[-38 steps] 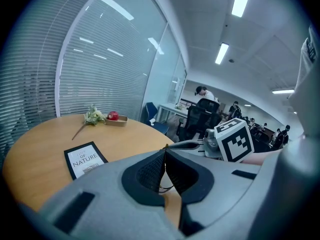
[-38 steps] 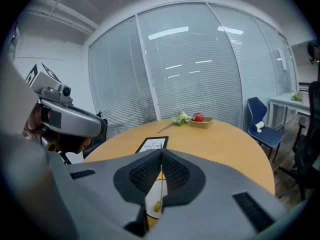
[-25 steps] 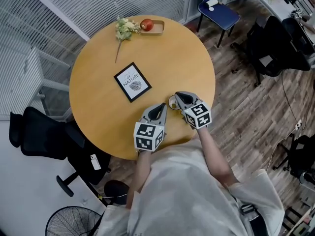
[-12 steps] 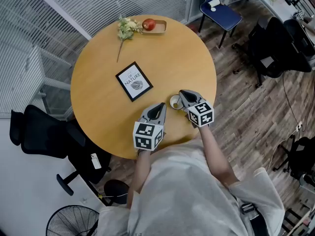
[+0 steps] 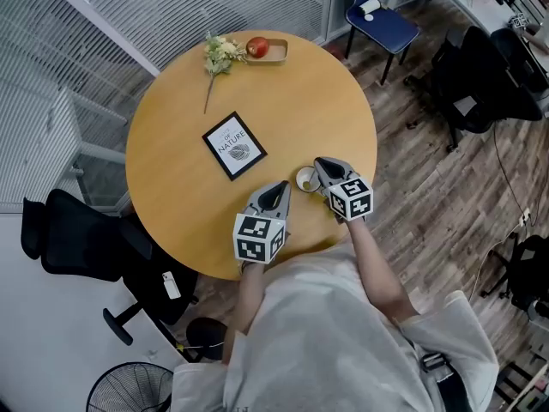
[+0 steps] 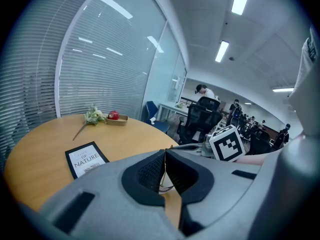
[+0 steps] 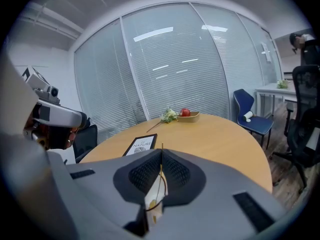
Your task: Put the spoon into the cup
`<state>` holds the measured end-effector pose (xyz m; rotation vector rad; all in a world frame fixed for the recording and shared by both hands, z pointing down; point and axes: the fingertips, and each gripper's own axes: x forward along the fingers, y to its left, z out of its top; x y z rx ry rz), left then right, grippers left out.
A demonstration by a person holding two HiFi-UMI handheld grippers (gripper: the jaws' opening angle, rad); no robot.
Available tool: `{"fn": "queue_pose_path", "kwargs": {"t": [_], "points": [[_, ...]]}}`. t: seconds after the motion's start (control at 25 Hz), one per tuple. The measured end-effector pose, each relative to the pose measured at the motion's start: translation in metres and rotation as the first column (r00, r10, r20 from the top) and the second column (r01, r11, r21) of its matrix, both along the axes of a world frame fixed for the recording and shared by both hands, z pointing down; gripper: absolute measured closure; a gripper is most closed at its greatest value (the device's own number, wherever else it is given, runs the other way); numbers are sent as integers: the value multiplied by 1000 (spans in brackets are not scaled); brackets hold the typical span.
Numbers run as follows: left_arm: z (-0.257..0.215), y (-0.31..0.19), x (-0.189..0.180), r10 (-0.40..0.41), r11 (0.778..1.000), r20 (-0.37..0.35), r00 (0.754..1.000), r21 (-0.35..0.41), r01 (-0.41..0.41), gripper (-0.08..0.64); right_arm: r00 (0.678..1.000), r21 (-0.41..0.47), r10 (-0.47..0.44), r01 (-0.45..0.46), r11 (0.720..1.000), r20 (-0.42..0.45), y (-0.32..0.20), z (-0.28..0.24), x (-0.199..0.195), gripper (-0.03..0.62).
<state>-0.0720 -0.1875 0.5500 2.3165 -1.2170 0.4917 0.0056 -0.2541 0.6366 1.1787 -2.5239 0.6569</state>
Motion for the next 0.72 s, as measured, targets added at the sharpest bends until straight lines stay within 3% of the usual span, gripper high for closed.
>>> {"fn": "queue_pose_path", "kwargs": {"t": [0.52, 0.72], "points": [[0, 4, 0, 7, 1000, 4, 1000, 3, -8, 551, 998, -19, 59, -59, 998, -12, -1, 6, 11, 571], [-2, 6, 4, 12, 1000, 1, 1000, 3, -12, 551, 994, -16, 96, -95, 995, 44, -2, 0, 17, 546]]}}
